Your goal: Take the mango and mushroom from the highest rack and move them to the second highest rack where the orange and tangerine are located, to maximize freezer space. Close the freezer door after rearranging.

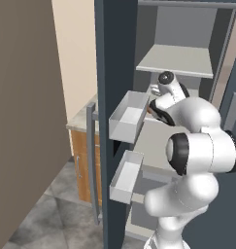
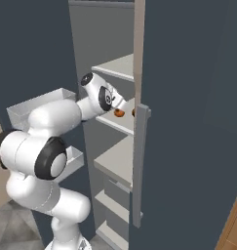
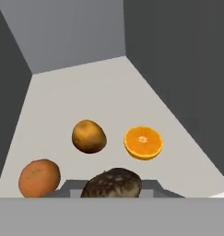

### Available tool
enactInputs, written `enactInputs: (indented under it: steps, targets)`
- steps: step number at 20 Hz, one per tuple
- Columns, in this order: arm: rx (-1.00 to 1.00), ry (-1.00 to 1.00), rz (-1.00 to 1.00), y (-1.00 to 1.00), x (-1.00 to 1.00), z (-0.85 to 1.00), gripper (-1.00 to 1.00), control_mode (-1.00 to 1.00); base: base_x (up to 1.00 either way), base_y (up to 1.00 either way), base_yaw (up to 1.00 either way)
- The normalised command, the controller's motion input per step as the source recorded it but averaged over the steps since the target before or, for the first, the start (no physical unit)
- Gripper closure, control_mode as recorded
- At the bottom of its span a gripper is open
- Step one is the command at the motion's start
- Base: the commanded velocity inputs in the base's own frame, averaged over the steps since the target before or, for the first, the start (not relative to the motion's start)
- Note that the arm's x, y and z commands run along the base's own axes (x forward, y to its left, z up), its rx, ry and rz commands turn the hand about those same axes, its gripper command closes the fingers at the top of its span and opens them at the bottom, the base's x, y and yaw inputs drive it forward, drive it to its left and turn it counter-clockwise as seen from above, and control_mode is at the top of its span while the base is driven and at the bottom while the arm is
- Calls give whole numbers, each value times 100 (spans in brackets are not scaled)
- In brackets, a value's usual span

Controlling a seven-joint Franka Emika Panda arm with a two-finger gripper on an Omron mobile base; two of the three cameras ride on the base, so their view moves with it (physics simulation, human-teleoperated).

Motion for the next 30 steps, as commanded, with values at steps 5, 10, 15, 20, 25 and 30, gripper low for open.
enactInputs:
  steps: [5,10,15,20,25,30]
  targets:
    - [3,0,15,-2,52,-38,100,-100,0,0,0]
    - [2,0,8,0,51,-26,100,-100,0,0,0]
    - [0,0,2,-1,44,-24,100,-100,0,0,0]
    - [0,0,3,0,36,-26,100,-100,0,0,0]
    - [0,0,4,0,40,-30,100,-100,0,0,0]
    - [0,0,3,0,46,-33,100,-100,0,0,0]
